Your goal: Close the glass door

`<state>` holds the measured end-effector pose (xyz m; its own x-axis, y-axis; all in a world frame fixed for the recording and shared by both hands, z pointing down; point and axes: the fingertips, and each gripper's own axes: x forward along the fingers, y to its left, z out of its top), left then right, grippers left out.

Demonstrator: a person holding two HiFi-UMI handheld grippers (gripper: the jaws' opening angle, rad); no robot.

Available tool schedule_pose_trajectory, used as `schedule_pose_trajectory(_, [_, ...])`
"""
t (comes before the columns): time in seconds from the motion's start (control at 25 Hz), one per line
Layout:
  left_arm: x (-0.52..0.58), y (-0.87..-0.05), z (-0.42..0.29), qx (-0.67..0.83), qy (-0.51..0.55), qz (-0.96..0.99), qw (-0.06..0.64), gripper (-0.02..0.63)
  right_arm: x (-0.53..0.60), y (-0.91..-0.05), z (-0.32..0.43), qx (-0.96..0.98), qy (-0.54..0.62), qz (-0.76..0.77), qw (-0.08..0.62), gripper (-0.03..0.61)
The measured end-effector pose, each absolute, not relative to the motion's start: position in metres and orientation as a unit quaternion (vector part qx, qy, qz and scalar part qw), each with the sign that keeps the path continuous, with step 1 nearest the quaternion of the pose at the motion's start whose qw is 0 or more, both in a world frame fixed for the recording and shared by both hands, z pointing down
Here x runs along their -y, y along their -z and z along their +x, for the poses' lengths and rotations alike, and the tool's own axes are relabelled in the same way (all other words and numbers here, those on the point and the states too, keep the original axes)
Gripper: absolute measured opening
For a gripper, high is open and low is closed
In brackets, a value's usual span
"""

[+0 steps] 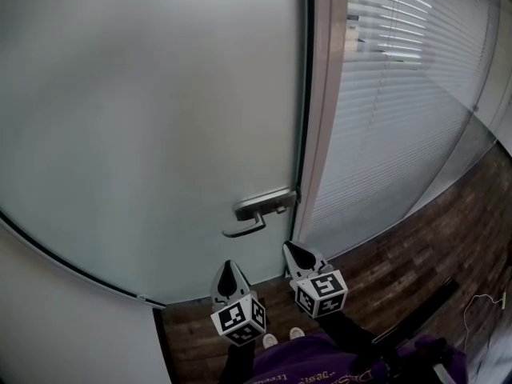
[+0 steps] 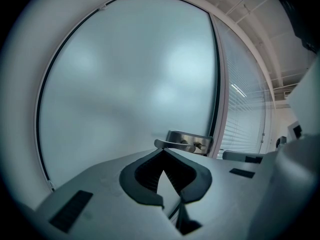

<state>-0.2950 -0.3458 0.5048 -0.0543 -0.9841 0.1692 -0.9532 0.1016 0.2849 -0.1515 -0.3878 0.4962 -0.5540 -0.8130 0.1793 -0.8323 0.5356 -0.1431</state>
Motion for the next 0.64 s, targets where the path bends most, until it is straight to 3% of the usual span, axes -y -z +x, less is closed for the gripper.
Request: schedule_pose_trajectory(0.64, [0.3472, -0.5093, -0.2897, 0.721, 0.037, 0.675, 0.155, 0.002, 0.3888, -0.4997, -0.15, 0.878, -0.11, 0.464, 0.043, -0.003])
